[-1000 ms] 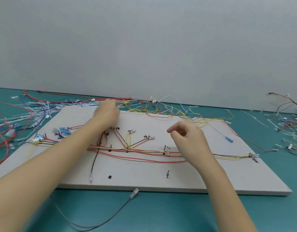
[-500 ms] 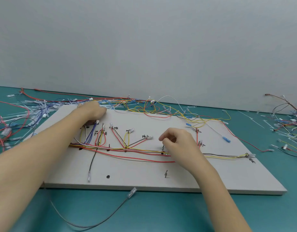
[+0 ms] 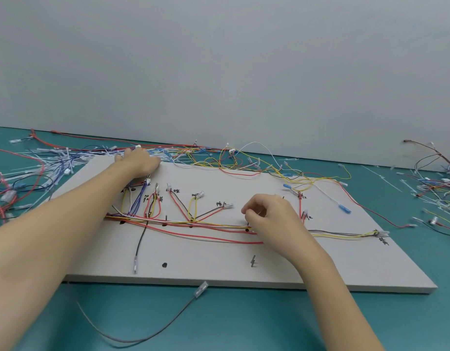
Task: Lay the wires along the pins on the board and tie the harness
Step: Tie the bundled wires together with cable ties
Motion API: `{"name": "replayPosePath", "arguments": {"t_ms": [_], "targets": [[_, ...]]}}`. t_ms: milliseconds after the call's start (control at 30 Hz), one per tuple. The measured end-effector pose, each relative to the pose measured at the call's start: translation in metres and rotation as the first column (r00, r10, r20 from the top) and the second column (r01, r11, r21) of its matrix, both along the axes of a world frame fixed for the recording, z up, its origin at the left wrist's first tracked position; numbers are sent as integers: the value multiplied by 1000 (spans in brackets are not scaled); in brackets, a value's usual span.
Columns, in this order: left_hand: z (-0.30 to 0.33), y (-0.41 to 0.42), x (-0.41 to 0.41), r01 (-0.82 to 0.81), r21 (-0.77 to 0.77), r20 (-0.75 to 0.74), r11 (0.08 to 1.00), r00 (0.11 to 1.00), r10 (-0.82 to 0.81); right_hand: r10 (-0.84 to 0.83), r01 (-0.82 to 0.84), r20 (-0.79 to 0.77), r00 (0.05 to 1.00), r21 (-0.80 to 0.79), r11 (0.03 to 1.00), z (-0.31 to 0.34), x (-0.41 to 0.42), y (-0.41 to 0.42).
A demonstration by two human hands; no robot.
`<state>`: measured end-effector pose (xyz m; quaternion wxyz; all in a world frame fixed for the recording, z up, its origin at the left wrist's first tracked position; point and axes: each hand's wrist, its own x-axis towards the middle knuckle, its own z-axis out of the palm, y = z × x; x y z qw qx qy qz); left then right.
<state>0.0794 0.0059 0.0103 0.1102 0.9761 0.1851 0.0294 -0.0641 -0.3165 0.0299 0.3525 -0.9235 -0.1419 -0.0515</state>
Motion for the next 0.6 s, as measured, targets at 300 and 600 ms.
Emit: {"name": "replayPosePath", "arguments": {"t_ms": [300,600], "targets": [[13,9,-7,131,-18,362,991,925,-116,-116,125,58,992,-207,970,-9,18,-16],[23,27,-19,139,-196,509,971,861,-20,-98,108,68,993,-168,980,-11,18,-4]]}}
